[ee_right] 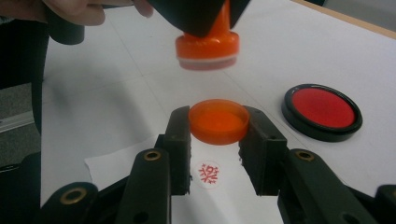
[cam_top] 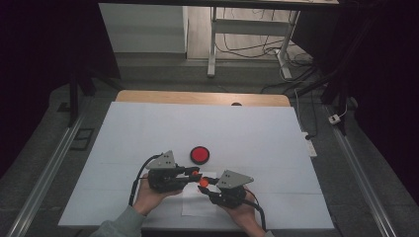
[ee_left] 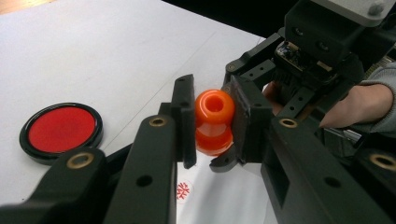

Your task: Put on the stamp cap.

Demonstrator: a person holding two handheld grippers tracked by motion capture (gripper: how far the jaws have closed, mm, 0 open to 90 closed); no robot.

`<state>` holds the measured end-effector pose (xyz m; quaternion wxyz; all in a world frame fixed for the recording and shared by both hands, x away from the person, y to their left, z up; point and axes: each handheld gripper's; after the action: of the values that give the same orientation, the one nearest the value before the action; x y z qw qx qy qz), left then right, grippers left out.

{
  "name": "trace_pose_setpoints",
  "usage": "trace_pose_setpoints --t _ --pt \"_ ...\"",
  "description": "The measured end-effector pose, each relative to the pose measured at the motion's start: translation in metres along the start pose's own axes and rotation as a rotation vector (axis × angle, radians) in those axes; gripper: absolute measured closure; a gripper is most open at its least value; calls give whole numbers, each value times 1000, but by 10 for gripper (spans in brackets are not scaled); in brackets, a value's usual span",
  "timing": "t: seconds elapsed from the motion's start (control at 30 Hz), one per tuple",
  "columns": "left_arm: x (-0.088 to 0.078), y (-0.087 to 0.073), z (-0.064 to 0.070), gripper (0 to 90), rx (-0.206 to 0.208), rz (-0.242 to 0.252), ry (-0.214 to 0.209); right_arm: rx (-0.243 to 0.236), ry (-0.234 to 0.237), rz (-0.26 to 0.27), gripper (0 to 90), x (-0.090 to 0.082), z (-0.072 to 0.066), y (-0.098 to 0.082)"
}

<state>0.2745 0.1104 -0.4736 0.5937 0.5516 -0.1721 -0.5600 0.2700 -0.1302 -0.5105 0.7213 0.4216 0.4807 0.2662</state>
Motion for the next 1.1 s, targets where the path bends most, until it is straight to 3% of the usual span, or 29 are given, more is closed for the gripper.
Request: trace_pose_setpoints --t 1.1 --pt "10 -5 2 727 0 -22 -11 13 14 26 643 4 -2 5"
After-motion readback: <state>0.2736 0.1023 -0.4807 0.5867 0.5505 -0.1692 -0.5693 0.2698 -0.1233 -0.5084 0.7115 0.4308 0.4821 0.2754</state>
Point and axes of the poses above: each handheld gripper's, and its own axes: x roughly forward along the jaws, y roughly out of its top, z roughly to its right, and after that the axes turned 9 degrees about -x, right-handed
